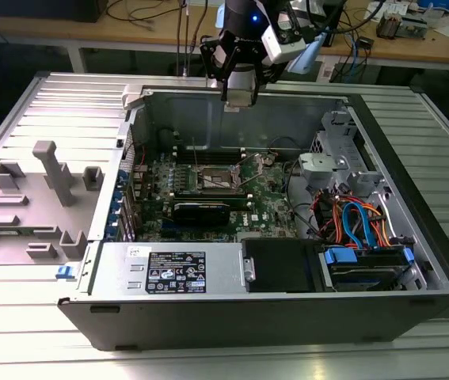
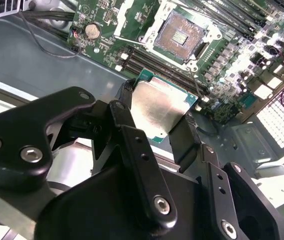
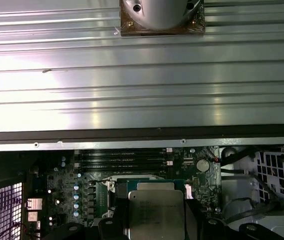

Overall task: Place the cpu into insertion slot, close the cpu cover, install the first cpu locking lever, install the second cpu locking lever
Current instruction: 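Place the cpu into insertion slot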

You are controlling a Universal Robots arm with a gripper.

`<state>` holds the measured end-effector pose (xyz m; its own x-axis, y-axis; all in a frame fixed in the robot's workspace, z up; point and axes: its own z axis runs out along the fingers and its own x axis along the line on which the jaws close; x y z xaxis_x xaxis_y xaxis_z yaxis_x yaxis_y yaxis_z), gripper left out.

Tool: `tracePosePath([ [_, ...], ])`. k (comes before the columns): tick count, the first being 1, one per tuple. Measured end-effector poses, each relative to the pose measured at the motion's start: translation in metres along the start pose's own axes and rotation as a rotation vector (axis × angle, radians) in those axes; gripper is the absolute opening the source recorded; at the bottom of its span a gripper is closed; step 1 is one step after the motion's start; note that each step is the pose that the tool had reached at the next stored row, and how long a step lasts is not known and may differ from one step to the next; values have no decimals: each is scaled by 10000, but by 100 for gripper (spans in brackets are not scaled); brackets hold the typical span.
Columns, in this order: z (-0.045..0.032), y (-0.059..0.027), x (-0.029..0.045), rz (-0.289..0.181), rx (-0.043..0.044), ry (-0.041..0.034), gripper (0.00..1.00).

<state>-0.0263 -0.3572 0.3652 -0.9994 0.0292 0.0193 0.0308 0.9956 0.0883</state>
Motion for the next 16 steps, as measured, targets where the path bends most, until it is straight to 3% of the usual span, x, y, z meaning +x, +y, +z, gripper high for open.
tracePosePath([
  [8,16,-38,-1,397,25,-35,54],
  [16,16,-45,-2,438,24,-41,54],
])
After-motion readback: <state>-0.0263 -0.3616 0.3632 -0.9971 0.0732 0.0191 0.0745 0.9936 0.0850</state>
